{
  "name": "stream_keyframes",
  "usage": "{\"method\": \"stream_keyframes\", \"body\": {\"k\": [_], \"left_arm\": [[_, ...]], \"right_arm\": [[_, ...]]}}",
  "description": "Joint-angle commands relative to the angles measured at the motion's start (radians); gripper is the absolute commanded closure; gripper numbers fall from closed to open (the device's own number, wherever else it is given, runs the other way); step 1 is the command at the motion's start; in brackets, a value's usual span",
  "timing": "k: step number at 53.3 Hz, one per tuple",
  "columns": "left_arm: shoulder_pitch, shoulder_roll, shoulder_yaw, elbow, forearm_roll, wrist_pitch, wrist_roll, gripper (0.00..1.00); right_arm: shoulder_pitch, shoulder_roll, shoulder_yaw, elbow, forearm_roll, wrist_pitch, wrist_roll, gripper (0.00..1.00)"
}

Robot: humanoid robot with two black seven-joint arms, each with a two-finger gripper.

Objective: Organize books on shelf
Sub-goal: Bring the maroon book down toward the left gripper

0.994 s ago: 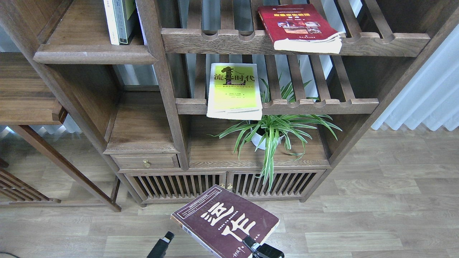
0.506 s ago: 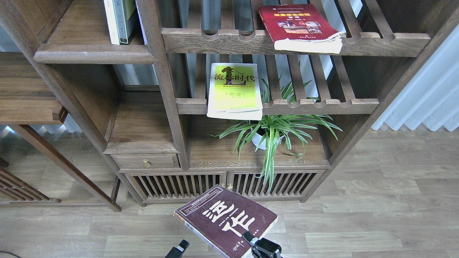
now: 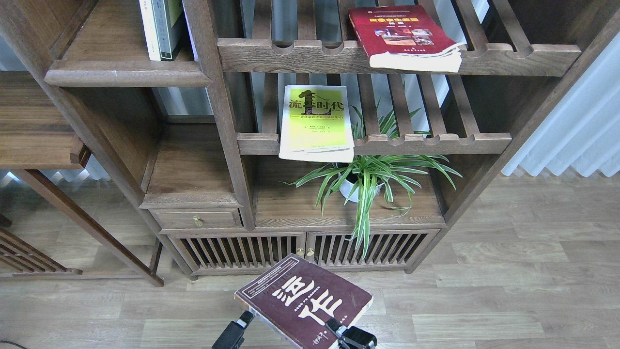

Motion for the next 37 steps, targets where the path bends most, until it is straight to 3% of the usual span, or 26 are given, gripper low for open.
{"method": "stream_keyframes", "body": {"k": [1,10,18,24,25,26,29,31,33,37], "left_arm": [[-0.018,-0.037,-0.001,0.045,-0.002,0.000,-0.006,0.00],[-0.025,-0.043,0.008,0.061,-0.001,0.000,0.003,0.05],[-0.020,-0.038,0.019,0.071,-0.001,0.000,0.003,0.26],[-0.025,-0.043,0.024,0.074,-0.001,0.000,0.004,0.29],[-0.025,-0.043,0.024,0.074,-0.001,0.000,0.004,0.32],[-0.023,-0.041,0.024,0.076,-0.002,0.000,0.003,0.48],[-0.017,-0.041,0.024,0.076,-0.004,0.000,0.000,0.63],[-0.008,-0.038,0.024,0.076,-0.008,0.000,-0.005,0.86],[-0.005,-0.038,0.024,0.076,-0.017,0.000,-0.006,0.96],[-0.006,-0.043,0.024,0.077,-0.031,0.000,0.000,0.96]], "right_arm": [[-0.013,0.016,-0.003,0.003,-0.017,0.000,-0.008,0.92],[-0.030,0.024,-0.006,0.009,-0.031,0.000,-0.013,0.92],[-0.033,0.022,-0.006,0.009,-0.033,0.000,-0.013,0.92],[-0.035,0.022,-0.006,0.010,-0.033,0.000,-0.014,0.91],[-0.035,0.022,-0.006,0.010,-0.033,0.000,-0.014,0.91],[-0.036,0.022,-0.006,0.010,-0.033,0.000,-0.016,0.91],[-0.038,0.021,-0.008,0.010,-0.034,0.000,-0.019,0.91],[-0.038,0.021,-0.008,0.010,-0.034,0.000,-0.020,0.91],[-0.041,0.021,-0.009,0.012,-0.036,0.000,-0.020,0.91],[-0.045,0.022,-0.014,0.012,-0.045,0.000,-0.020,0.91]]}}
